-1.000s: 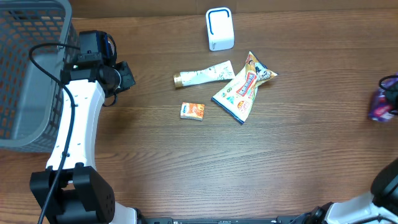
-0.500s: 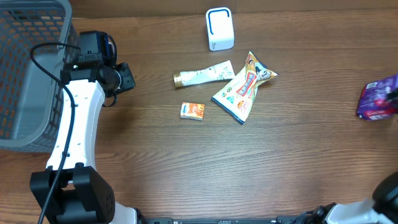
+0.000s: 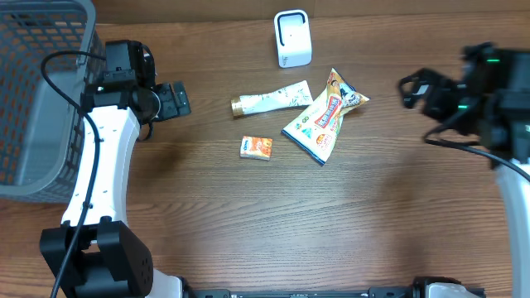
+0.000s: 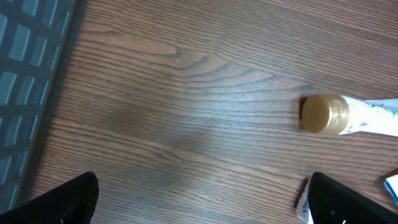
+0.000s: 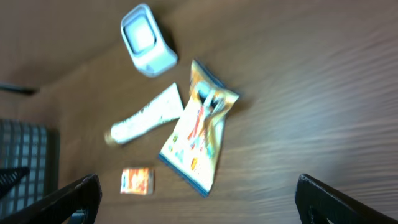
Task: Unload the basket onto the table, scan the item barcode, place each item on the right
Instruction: 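Reach the right gripper to the yellow snack bag and grasp it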
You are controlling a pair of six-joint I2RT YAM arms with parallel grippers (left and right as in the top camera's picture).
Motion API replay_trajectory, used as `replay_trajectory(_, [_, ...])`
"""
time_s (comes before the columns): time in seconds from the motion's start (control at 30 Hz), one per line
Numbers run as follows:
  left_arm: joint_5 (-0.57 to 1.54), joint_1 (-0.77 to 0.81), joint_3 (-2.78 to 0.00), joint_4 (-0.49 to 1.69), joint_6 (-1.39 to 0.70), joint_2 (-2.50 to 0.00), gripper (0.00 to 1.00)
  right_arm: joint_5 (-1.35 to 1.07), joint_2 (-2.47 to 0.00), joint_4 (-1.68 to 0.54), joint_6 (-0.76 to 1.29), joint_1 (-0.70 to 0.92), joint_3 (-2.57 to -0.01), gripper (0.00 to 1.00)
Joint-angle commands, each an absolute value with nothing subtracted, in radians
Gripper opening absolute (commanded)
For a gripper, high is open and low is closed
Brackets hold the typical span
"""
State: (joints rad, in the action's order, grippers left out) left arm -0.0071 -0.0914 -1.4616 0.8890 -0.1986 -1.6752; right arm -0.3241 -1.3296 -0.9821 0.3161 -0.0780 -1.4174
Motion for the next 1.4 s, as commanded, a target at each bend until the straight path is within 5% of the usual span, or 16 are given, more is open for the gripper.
replay_trajectory(0.0, [-0.034, -0.091, -1.484, 0.885, -0.171, -1.651, 1.00, -0.225, -1.451, -0.931, 0.461, 0.103, -1.351, 1.00])
replay_trajectory(0.27, [-0.033, -0.091, -1.484, 0.886, -0.171, -1.651, 1.00, -0.064, -1.742, -0.836, 0.711, 0.246, -1.349, 0.97])
replay_trajectory(0.4, [-0.033, -0.091, -1.484, 0.894, -0.171, -1.651, 1.00, -0.083, -1.826, -0.759, 0.712, 0.250, -1.348, 0.85])
replay_trajectory(0.8, [-0.037, -0.091, -1.484, 0.910, -0.171, -1.651, 1.00, -0.072, -1.922, -0.621, 0.809, 0.281, -1.348, 0.83])
replay_trajectory(1.13, [-0.064, -0.091, -1.484, 0.912, -0.171, -1.651, 1.00, -0.083, -2.023, -0.573, 0.812, 0.313, -1.348, 0.45])
replay_trajectory(1.3, [-0.064, -0.091, -1.484, 0.912, -0.171, -1.651, 1.00, -0.167, -2.022, -0.577, 0.812, 0.314, -1.350, 0.08])
replay_trajectory(1.37, [-0.063, -0.091, -1.484, 0.912, -0.171, -1.651, 1.00, -0.220, -2.017, -0.590, 0.812, 0.313, -1.354, 0.04])
